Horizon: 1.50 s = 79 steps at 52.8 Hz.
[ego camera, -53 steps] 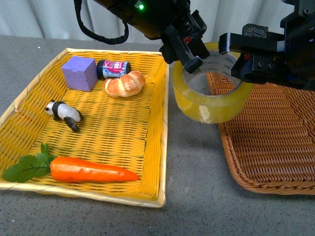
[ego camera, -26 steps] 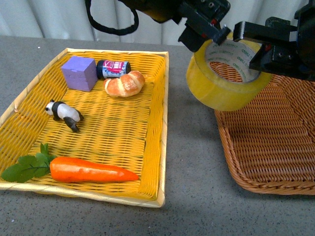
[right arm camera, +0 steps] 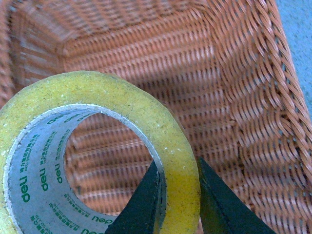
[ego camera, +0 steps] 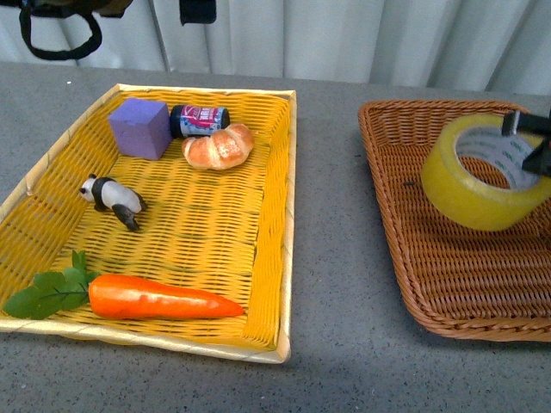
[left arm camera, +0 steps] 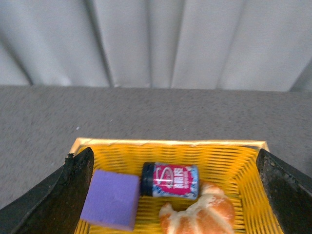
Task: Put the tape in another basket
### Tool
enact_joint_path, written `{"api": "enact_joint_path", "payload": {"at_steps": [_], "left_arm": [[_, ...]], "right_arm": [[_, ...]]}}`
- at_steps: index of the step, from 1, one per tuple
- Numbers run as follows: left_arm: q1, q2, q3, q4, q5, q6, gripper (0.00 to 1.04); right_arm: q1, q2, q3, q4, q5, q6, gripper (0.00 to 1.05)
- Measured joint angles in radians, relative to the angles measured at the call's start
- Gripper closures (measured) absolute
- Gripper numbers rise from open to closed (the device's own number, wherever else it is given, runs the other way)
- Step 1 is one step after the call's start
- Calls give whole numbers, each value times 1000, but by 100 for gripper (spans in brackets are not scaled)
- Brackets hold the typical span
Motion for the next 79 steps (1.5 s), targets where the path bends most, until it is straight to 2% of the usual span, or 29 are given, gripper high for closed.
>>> {"api": "enact_joint_path", "payload": {"at_steps": [8, 11, 25, 36, 44, 46, 47, 49, 51, 54, 58, 62, 67, 72, 79], "left_arm": [[17, 0, -58, 37, -77, -74, 6], [24, 0, -75, 45, -93, -126, 6], [35, -5, -102, 56, -114, -183, 6], [33, -31, -123, 89, -146, -181, 6], [24, -73, -152, 115, -256, -177, 6], [32, -77, -181, 190, -179, -141, 11], [41, -84, -221, 292, -92, -96, 17], [54, -111, -304, 433, 16, -46, 26], [66, -146, -380, 526, 67, -12, 35], [81, -190, -451, 571, 89, 9, 44], [101, -257, -536, 600, 100, 26, 56], [115, -326, -619, 616, 116, 34, 71], [127, -357, -695, 670, 135, 39, 85], [143, -398, -779, 682, 146, 42, 101], [161, -501, -864, 674, 162, 45, 101]], "right_arm": [[-22, 77, -29, 59, 17, -39, 89], [-24, 107, -35, 93, -7, -44, 89], [-24, 138, -35, 113, -21, -54, 88], [-20, 110, -47, 132, -14, -68, 56], [-10, -6, -114, 237, -12, -104, 26], [-7, 2, -176, 470, 13, -138, 31], [-6, 9, -206, 583, 19, -155, 34], [-12, 24, -317, 897, 3, -185, 45], [-21, 21, -382, 1046, -15, -200, 52], [-32, -19, -446, 1193, -13, -211, 63], [-42, -87, -491, 1234, -10, -217, 74], [-45, -172, -554, 1228, -11, -222, 90], [-44, -229, -605, 1205, -13, -225, 104], [-43, -305, -655, 1175, -14, -228, 104], [-43, -418, -711, 1120, -14, -228, 104]]}}
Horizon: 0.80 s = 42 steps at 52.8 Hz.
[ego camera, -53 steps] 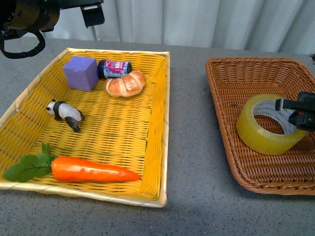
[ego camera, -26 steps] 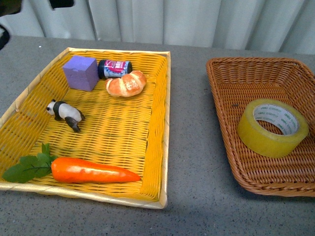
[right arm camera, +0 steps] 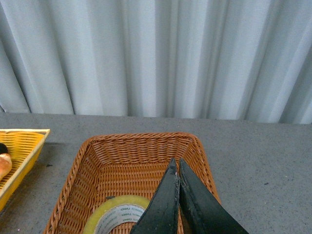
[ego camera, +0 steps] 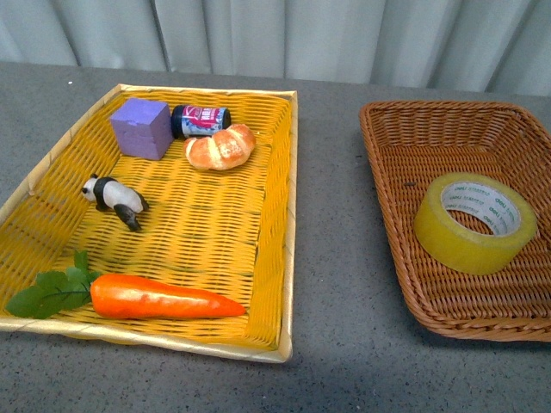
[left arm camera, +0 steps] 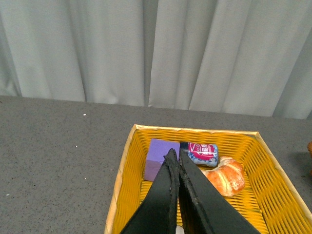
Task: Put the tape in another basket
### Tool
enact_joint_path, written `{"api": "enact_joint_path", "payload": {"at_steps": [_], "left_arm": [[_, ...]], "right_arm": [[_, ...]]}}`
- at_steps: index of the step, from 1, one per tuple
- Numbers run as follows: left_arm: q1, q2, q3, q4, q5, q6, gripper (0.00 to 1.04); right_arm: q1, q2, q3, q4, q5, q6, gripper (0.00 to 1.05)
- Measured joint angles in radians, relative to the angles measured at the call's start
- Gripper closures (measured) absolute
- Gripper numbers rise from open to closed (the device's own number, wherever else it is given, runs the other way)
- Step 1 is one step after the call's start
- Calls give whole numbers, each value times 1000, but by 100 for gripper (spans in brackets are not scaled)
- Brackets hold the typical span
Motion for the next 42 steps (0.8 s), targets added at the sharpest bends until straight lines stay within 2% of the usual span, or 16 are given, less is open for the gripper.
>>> {"api": "enact_joint_path", "payload": {"at_steps": [4, 9, 12, 18, 42], "left_arm": [[7, -59, -38, -15, 10, 1, 101], [18, -122, -82, -43, 18, 2, 101], [47, -159, -104, -62, 68, 3, 101], [81, -267, -152, -117, 76, 3, 101], [81, -679, -250, -430, 80, 3, 101]], "right_arm": [[0, -72, -24, -48, 0, 0, 104], [0, -197, -34, -177, 0, 0, 104], [0, -255, -45, -211, 0, 0, 104], [0, -370, -77, -288, 0, 0, 104], [0, -766, -134, -620, -1, 0, 104]]}}
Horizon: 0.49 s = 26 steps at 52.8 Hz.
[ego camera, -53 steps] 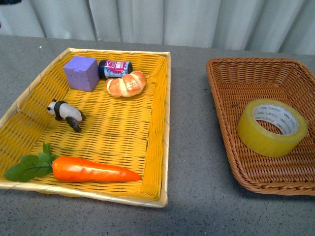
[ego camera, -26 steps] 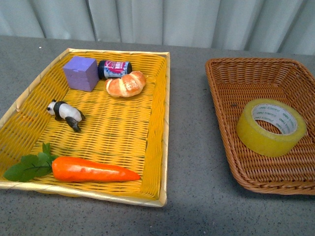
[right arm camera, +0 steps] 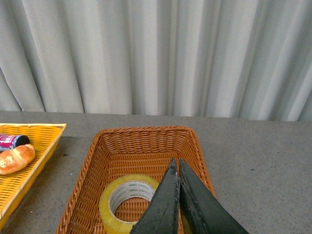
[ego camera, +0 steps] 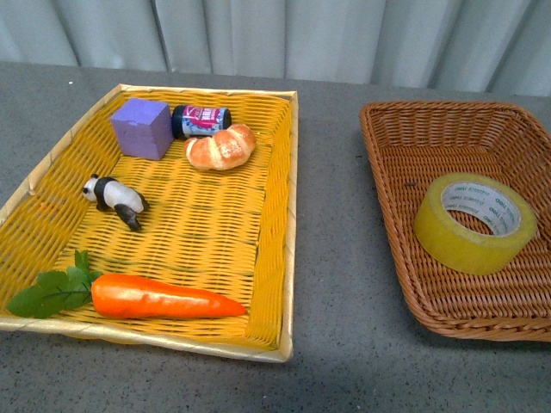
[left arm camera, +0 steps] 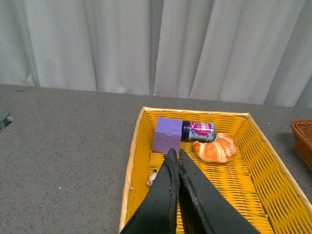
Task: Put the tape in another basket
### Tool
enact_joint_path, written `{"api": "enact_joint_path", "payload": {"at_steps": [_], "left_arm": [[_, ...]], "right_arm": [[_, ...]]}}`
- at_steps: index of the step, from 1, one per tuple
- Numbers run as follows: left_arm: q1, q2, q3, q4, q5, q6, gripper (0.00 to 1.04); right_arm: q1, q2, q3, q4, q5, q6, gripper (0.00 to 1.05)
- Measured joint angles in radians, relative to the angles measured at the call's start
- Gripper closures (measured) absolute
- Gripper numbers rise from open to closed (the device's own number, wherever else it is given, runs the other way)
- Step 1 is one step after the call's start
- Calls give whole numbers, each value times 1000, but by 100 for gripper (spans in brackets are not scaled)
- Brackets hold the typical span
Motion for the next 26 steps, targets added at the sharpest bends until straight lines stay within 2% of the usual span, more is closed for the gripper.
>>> {"api": "enact_joint_path", "payload": {"at_steps": [26], "left_arm": [[0, -311, -2, -279, 0, 0, 101]], "right_arm": [[0, -259, -3, -243, 0, 0, 104]]}}
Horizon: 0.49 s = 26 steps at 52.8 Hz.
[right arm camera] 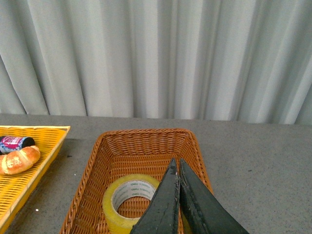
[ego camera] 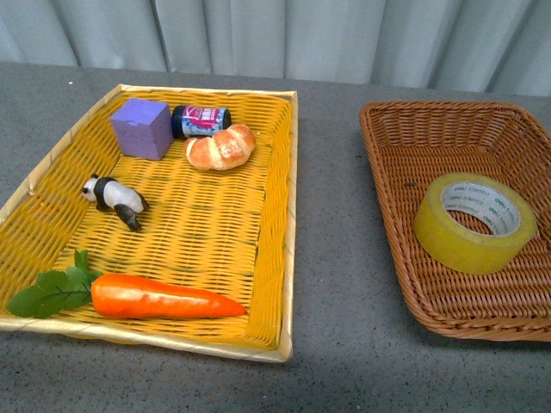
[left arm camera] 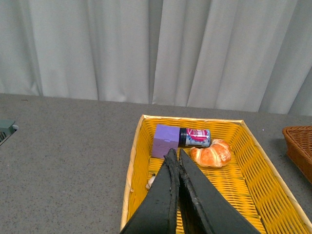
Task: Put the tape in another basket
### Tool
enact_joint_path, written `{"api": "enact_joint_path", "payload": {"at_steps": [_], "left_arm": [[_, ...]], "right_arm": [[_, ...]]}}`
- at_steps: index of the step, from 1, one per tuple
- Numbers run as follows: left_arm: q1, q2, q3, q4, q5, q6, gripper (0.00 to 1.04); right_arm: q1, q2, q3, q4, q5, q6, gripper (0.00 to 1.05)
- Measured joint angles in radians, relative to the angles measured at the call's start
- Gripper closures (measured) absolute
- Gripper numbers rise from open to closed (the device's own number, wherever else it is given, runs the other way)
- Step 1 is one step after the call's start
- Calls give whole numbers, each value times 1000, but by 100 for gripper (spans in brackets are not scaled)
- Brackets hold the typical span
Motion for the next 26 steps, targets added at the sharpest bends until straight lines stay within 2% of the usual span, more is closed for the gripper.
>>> {"api": "enact_joint_path", "payload": {"at_steps": [26], "left_arm": [[0, -197, 0, -192, 0, 0, 101]], "right_arm": [[0, -157, 0, -154, 0, 0, 104]]}}
